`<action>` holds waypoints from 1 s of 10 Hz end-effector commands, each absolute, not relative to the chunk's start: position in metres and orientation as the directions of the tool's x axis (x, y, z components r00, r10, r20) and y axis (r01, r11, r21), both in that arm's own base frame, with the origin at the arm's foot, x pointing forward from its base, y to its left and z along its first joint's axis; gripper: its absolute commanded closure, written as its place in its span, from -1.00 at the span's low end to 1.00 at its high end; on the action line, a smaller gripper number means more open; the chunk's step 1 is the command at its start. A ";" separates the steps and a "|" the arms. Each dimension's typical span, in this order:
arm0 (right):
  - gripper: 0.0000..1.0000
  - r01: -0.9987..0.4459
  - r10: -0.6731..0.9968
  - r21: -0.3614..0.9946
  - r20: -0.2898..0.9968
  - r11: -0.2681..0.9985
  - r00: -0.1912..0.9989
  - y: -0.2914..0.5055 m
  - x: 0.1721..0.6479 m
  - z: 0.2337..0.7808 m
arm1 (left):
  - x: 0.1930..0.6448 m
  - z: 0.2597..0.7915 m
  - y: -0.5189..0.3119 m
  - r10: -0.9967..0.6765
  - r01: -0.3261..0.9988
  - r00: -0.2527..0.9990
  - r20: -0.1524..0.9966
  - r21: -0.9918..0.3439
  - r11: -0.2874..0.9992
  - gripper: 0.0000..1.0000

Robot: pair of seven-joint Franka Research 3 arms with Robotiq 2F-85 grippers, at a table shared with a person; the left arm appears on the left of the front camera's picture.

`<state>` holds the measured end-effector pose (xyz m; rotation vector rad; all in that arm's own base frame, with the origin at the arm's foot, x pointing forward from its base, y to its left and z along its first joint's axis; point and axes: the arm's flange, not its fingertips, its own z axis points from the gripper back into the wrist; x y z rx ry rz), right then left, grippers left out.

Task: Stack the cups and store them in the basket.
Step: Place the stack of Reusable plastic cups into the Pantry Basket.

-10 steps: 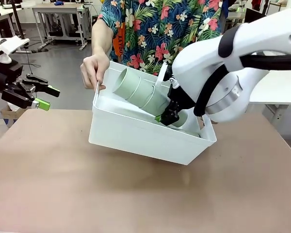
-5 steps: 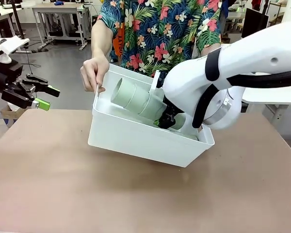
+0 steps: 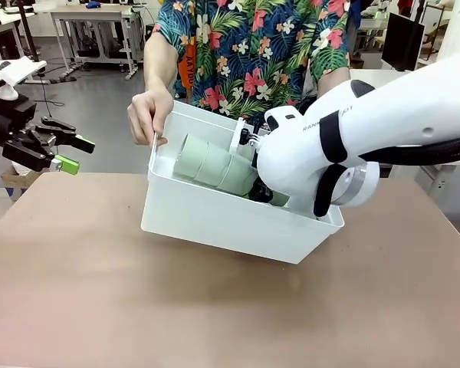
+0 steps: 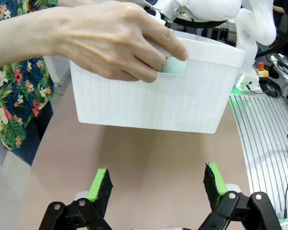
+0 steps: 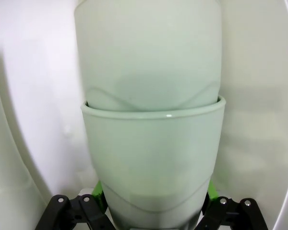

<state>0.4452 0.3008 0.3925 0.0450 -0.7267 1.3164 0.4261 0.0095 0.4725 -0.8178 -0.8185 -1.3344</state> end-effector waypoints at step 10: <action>-1.00 -0.881 0.845 -0.340 0.523 0.328 0.113 0.283 0.447 0.440 | 0.426 0.475 0.008 -0.484 0.997 0.070 0.872 -0.039 0.073 -1.00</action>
